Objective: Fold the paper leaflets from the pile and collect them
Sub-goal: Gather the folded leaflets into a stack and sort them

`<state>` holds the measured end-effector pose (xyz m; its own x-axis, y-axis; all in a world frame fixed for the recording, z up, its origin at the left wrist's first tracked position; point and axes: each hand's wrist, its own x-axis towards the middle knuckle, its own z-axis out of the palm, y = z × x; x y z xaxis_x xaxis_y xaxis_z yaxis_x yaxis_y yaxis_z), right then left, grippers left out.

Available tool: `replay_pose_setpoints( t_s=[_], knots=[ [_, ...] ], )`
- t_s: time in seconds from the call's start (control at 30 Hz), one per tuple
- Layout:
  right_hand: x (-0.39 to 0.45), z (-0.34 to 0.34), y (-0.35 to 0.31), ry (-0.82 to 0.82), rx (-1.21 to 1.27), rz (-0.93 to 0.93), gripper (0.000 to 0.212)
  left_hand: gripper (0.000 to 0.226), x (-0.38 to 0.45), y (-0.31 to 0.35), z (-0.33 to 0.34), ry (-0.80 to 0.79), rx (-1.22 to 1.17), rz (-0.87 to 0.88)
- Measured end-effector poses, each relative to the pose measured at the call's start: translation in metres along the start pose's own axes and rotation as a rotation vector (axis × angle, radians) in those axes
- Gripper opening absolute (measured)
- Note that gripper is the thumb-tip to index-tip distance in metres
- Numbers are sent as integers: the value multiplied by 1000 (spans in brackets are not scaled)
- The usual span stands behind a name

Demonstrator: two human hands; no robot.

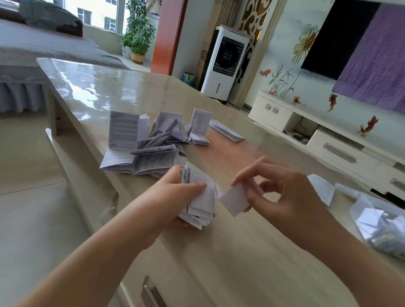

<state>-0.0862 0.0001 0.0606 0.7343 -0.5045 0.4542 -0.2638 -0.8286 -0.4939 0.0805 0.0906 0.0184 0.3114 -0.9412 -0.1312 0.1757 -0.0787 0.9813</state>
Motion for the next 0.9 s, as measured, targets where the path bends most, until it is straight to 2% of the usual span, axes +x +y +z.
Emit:
replay_pose_setpoints(
  t_s=[0.1, 0.2, 0.3, 0.43, 0.53, 0.63, 0.67, 0.73, 0.8, 0.9],
  knots=[
    [1, 1, 2, -45, 60, 4, 20, 26, -5, 2, 5, -99, -43, 0],
    [3, 13, 6, 1, 45, -8, 19, 27, -12, 7, 7, -226, -122, -10],
    [6, 29, 8, 47, 159, 1, 26, 29, -14, 10, 3, -279, -156, 6],
    [21, 43, 6, 146, 480, 119, 30, 32, -11, 7, -9, -281, -150, 27],
    [31, 53, 5, 129, 625, 172, 35, 30, -9, 8, -17, -229, -178, 18],
    [42, 61, 2, 167, 756, 190, 28, 25, -11, 15, -32, -147, -165, 41],
    [47, 64, 2, 195, 721, 191, 23, 25, -12, 18, -40, -116, -172, 57],
    [57, 73, 8, 218, 473, 151, 18, 25, -11, 27, -60, -43, -200, 104],
    [64, 87, 13, 170, 255, 71, 26, 28, -7, 33, -80, 47, -235, 147],
    [74, 107, 16, 117, 223, 16, 36, 30, 2, 35, -99, 150, -287, 179]
  ],
)
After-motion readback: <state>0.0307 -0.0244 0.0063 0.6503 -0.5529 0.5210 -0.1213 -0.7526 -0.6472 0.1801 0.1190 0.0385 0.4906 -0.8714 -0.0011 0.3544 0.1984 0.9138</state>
